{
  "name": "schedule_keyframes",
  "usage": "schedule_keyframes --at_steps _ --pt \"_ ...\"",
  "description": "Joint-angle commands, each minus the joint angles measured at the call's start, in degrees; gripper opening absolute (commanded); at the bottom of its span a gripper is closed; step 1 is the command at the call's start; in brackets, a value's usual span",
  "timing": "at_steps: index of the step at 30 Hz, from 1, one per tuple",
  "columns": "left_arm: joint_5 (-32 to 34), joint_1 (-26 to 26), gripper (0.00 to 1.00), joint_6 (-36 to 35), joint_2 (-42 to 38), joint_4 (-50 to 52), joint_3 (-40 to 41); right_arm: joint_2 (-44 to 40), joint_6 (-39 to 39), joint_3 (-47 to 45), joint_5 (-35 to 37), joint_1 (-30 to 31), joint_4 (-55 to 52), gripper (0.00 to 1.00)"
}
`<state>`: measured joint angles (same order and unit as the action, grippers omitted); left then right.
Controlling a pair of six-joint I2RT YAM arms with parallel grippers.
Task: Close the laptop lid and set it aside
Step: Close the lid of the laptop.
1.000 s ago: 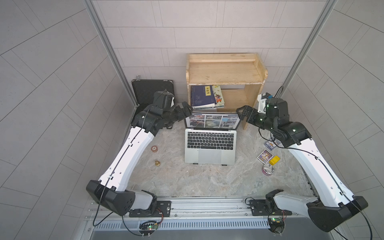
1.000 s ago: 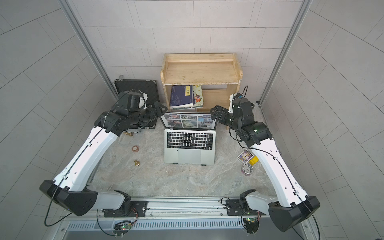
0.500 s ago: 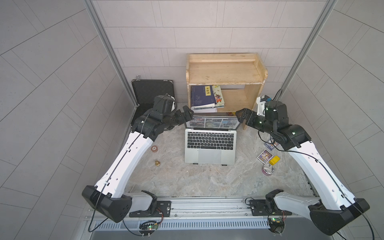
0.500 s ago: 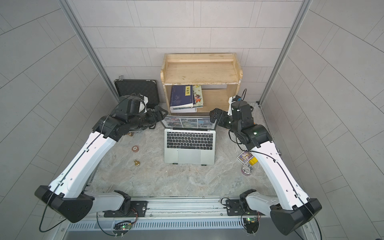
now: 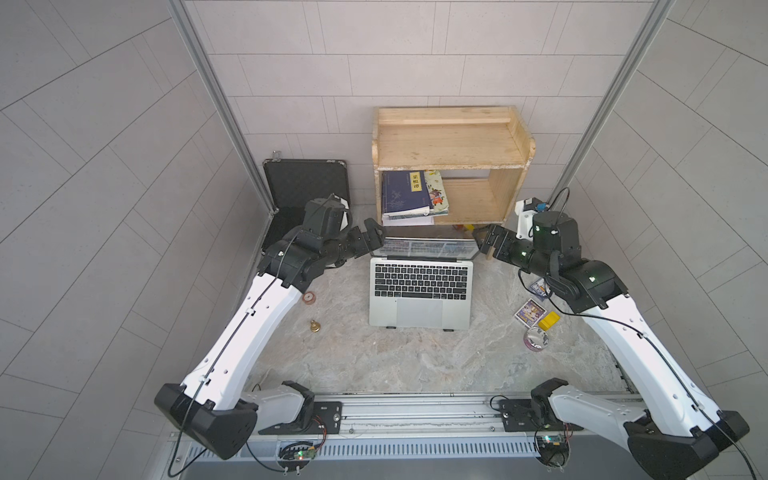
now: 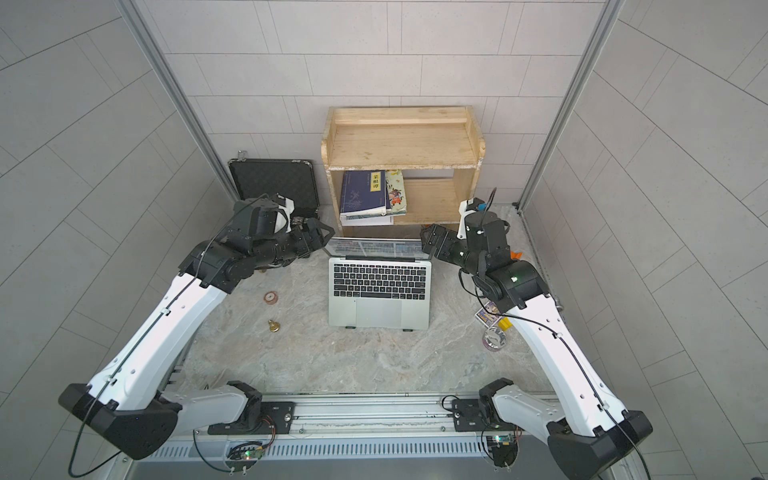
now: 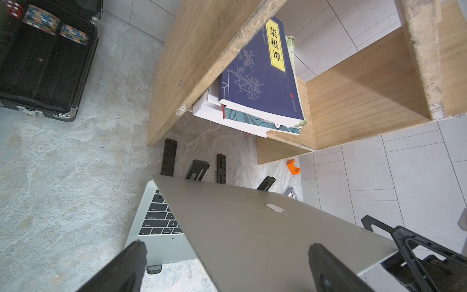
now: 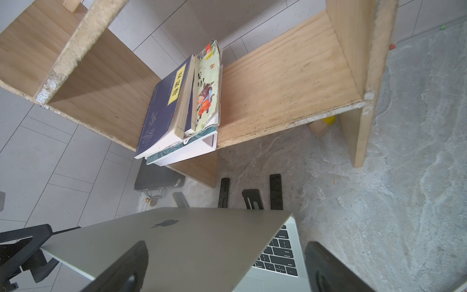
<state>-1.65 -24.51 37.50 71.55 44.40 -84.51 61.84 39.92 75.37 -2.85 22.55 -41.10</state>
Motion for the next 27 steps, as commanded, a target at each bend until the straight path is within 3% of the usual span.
schedule_keyframes --at_steps 1,27 --pt "0.4 -0.5 1.00 -1.4 -1.5 2.5 1.9 -1.5 0.2 -1.3 0.7 0.6 -1.0 1.00" --pt "-0.5 -1.0 1.00 -0.8 -8.4 2.3 10.0 -6.4 1.6 -7.0 3.0 3.7 -0.6 1.00"
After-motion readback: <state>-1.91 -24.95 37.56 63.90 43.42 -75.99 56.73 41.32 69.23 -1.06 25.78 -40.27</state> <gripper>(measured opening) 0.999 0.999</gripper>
